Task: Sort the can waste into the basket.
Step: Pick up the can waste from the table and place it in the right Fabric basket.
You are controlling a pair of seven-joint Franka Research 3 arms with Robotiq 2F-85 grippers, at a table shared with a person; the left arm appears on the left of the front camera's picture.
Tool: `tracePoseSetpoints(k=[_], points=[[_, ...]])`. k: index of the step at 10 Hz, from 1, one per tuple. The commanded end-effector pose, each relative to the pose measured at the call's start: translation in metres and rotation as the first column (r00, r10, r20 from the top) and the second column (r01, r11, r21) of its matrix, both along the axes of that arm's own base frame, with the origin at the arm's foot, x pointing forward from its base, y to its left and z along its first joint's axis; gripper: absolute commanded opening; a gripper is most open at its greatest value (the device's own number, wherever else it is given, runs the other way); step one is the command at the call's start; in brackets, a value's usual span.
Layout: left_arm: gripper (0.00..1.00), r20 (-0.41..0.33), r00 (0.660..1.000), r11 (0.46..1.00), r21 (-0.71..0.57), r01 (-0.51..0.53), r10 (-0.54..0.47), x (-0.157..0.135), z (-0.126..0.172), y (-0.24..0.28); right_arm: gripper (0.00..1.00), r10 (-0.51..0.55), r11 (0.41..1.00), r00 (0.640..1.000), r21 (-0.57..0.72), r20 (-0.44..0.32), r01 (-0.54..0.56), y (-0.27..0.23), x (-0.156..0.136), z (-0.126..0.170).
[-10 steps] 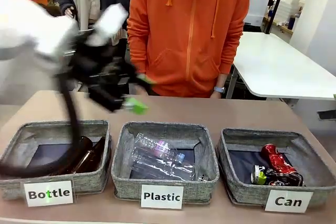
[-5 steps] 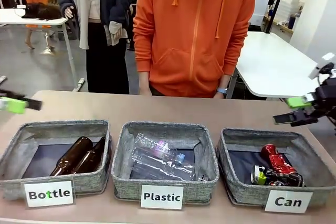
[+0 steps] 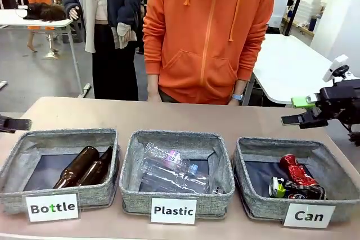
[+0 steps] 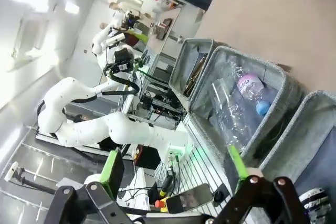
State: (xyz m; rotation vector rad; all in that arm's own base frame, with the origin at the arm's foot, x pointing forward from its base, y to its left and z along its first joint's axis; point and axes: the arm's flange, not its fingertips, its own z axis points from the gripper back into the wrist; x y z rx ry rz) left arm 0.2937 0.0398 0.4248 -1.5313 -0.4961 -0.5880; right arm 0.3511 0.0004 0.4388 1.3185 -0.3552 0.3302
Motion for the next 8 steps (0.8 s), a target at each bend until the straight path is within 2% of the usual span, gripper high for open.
tracePoseSetpoints(k=[1, 8], points=[[1.00, 0.028, 1.000, 1.000, 0.016, -0.008, 0.007, -0.0073, 0.0074, 0.0078, 1.00, 0.049, 0.999, 0.999, -0.021, -0.004, -0.049, 0.0029, -0.0065, 0.0010], [1.00, 0.028, 1.000, 1.000, 0.016, -0.008, 0.007, -0.0073, 0.0074, 0.0078, 1.00, 0.049, 0.999, 0.999, -0.021, -0.004, -0.049, 0.0029, -0.0065, 0.0010]])
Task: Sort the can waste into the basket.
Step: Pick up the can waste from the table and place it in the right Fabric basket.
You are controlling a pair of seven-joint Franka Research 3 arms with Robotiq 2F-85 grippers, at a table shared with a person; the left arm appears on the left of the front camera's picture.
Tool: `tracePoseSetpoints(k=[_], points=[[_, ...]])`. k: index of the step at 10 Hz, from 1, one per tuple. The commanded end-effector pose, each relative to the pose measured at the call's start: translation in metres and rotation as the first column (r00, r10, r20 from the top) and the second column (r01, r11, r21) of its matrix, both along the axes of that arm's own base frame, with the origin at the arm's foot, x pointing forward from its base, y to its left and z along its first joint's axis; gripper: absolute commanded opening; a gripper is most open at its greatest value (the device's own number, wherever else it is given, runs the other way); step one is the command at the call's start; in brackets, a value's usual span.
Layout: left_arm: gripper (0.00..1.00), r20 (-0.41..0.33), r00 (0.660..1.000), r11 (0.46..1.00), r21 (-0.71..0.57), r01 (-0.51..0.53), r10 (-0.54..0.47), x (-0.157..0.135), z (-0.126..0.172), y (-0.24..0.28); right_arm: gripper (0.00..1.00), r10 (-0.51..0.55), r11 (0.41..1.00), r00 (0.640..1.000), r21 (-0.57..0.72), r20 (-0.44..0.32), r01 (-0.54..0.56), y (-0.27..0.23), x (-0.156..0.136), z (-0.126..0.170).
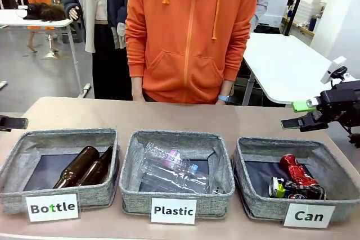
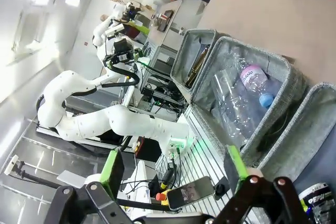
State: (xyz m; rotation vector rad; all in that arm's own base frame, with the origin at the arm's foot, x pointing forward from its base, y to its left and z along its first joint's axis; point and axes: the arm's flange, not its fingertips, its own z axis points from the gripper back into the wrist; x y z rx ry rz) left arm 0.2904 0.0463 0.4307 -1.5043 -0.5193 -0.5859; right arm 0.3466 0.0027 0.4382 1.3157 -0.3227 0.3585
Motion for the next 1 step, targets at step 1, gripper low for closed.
tracePoseSetpoints(k=[1], points=[[1.00, 0.012, 1.000, 1.000, 0.000, 0.015, -0.015, -0.0040, 0.0014, 0.0013, 1.00, 0.012, 1.000, 1.000, -0.009, 0.004, -0.012, 0.0005, -0.0021, 0.0016]])
